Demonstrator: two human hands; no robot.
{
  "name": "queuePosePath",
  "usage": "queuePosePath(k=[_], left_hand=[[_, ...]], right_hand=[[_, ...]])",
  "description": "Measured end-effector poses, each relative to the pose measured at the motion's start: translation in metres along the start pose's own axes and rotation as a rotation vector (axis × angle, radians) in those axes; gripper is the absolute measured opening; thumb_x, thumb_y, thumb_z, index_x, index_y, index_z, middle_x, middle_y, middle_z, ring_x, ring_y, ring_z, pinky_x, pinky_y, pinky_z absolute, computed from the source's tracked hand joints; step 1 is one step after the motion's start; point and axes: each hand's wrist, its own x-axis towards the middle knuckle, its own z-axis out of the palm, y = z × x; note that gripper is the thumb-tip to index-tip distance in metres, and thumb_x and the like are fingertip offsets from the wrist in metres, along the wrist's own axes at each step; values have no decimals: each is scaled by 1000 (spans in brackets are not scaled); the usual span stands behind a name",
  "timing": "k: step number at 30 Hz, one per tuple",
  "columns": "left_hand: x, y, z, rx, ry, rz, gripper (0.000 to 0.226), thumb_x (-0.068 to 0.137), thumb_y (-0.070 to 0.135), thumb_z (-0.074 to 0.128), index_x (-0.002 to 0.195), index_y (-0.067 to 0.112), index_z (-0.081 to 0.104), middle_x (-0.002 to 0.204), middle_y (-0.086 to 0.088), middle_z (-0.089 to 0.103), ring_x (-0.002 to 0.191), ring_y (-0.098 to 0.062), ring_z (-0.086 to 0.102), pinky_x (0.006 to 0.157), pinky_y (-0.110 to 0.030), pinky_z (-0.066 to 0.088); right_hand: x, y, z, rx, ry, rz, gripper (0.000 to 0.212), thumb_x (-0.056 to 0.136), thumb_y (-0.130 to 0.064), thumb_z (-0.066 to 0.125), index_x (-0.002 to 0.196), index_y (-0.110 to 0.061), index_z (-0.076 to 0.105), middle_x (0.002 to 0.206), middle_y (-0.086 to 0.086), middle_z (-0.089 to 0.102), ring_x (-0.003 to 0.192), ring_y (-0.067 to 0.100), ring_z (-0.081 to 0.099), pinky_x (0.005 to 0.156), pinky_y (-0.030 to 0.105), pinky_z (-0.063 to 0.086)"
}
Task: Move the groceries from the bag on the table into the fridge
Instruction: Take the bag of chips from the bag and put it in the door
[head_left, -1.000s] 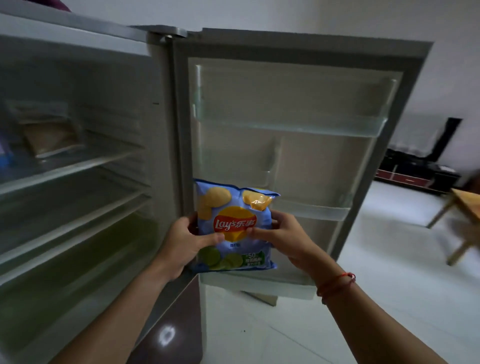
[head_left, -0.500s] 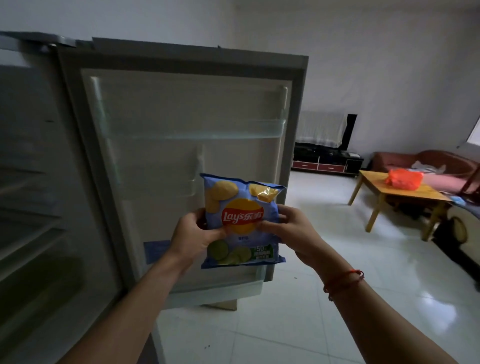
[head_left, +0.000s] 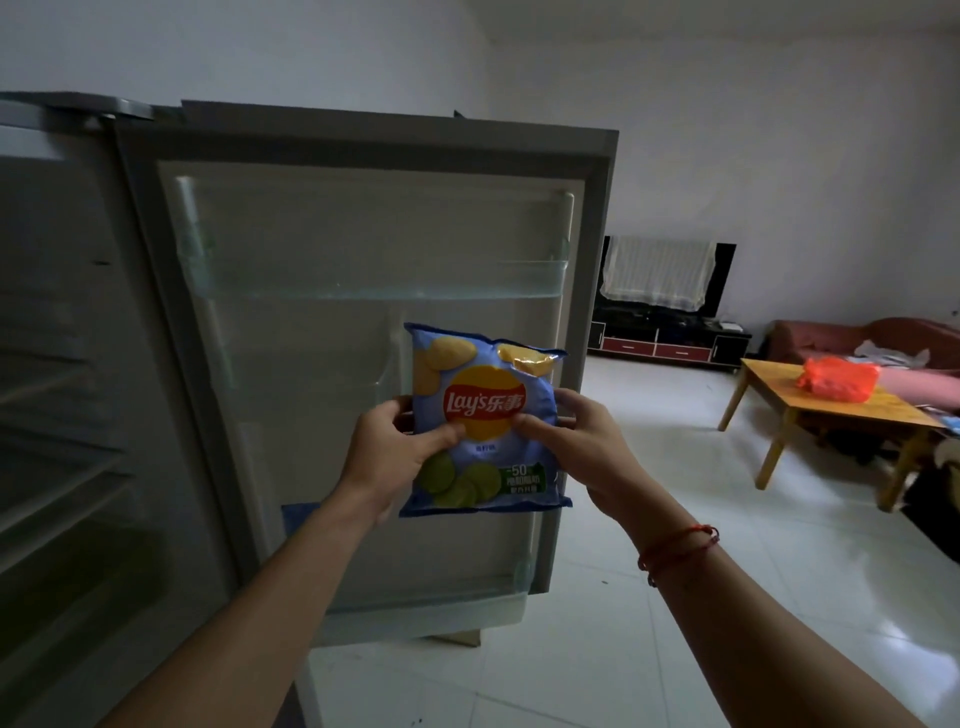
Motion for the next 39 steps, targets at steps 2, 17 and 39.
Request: queuePosePath(k=[2,17,39], left_hand=[[12,8,6,-3,39,-4,24,78,7,80,98,13,68,92,-2,73,73,-4,73,59,-17,56],[88,5,32,120,192,59,36,77,5,81,110,10,65,98,0,72,90,-15,70,77,-33,59],[89,-23,23,339,176,-69,38,77,11,83,110,15,64,109,-5,71,101,-24,68,92,-49,55]], right_hand=[[14,-9,0,-12,8,6,41,91,-21,72,129,-12,60,110,8,75,92,20,76,73,34,64],[95,-26,-11,-64,-24,-16,49,91,-10,71,137,-10,54,125,15,67,111,31,68,93,48,58],[106,9,-7,-587,19,-108,40,87,-27,78,118,-8,61,112,11,69,101,26,67,88,47,59]])
